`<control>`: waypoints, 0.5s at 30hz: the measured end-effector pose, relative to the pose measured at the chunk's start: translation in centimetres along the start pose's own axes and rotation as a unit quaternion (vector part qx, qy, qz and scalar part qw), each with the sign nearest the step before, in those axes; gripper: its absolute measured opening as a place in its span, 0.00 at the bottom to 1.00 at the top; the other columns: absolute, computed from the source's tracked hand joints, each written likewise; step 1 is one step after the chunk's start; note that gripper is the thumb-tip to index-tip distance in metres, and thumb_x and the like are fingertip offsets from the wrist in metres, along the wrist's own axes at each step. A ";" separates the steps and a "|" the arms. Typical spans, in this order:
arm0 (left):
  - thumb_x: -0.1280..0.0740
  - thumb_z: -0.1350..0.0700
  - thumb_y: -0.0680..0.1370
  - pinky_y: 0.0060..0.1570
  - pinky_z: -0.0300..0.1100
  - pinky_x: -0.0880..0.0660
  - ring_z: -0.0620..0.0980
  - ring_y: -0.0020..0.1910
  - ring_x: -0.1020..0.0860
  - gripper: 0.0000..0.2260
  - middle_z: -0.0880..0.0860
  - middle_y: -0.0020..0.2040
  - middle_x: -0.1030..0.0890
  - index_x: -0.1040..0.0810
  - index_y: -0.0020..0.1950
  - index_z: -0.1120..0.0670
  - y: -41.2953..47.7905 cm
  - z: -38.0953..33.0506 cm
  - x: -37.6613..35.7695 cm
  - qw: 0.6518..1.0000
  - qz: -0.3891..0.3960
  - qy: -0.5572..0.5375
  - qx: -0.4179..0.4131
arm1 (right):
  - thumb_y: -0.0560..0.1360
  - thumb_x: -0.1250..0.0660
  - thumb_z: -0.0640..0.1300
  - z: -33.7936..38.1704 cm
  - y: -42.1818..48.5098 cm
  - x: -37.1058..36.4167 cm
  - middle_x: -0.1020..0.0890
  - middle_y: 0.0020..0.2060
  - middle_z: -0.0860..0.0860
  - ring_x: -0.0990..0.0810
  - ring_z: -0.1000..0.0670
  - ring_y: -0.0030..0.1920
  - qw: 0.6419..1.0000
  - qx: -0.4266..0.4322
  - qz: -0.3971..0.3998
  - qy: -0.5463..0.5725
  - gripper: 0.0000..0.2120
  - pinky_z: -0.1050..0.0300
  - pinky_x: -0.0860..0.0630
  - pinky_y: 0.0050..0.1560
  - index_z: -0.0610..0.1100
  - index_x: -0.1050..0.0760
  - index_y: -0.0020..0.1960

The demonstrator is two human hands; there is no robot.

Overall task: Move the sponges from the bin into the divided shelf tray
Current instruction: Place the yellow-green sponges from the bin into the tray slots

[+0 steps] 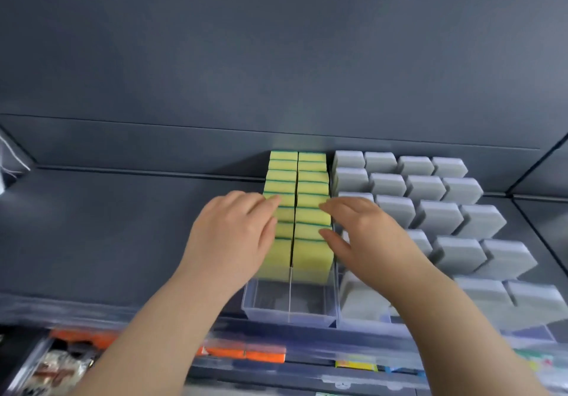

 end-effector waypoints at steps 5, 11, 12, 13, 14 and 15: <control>0.41 0.52 0.76 0.41 0.46 0.27 0.53 0.42 0.22 0.15 0.50 0.45 0.18 0.20 0.57 0.55 -2.5 -0.2 2.5 0.999 -0.021 0.000 -0.039 | 0.73 0.35 0.49 3.0 -3.9 2.4 0.20 0.57 0.46 0.23 0.44 0.58 0.993 -0.058 -0.095 -0.026 0.19 0.53 0.27 0.57 0.41 0.24 0.60; 0.43 0.51 0.76 0.42 0.45 0.24 0.49 0.45 0.21 0.17 0.48 0.47 0.18 0.21 0.59 0.53 -6.9 -3.6 2.7 0.991 0.030 -0.076 -0.110 | 0.75 0.44 0.56 5.8 -12.1 2.1 0.22 0.59 0.50 0.27 0.51 0.61 0.979 -0.160 -0.125 -0.036 0.23 0.60 0.33 0.60 0.44 0.27 0.63; 0.43 0.51 0.76 0.42 0.44 0.24 0.48 0.45 0.21 0.17 0.47 0.47 0.18 0.21 0.59 0.52 -7.5 -4.4 2.5 0.988 0.038 -0.089 -0.119 | 0.75 0.45 0.57 5.9 -13.7 1.9 0.22 0.60 0.51 0.27 0.51 0.61 0.975 -0.181 -0.124 -0.035 0.24 0.60 0.33 0.60 0.44 0.27 0.63; 0.42 0.51 0.76 0.42 0.44 0.23 0.48 0.45 0.21 0.16 0.47 0.46 0.18 0.21 0.59 0.52 -8.1 -5.3 2.2 0.985 0.045 -0.101 -0.130 | 0.75 0.45 0.57 6.0 -15.3 1.7 0.22 0.59 0.51 0.28 0.52 0.61 0.971 -0.202 -0.120 -0.040 0.24 0.60 0.32 0.59 0.44 0.26 0.63; 0.42 0.51 0.76 0.41 0.44 0.23 0.48 0.44 0.21 0.16 0.47 0.46 0.19 0.21 0.58 0.52 -8.7 -6.4 1.8 0.982 0.049 -0.113 -0.142 | 0.75 0.45 0.57 5.9 -16.9 1.7 0.21 0.58 0.52 0.27 0.53 0.59 0.967 -0.221 -0.113 -0.048 0.24 0.60 0.30 0.58 0.45 0.26 0.62; 0.42 0.51 0.76 0.39 0.45 0.23 0.49 0.43 0.21 0.16 0.47 0.45 0.19 0.20 0.58 0.53 -9.1 -7.7 1.4 0.978 0.051 -0.126 -0.156 | 0.74 0.45 0.58 5.6 -18.6 1.9 0.20 0.57 0.52 0.27 0.53 0.58 0.963 -0.240 -0.107 -0.057 0.24 0.59 0.27 0.55 0.45 0.25 0.61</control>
Point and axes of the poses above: each hand's wrist, its own y-axis towards the middle knuckle, its own x-axis out of the back of the hand, z = x × y, the point moved 4 cm from there along y, towards the middle knuckle
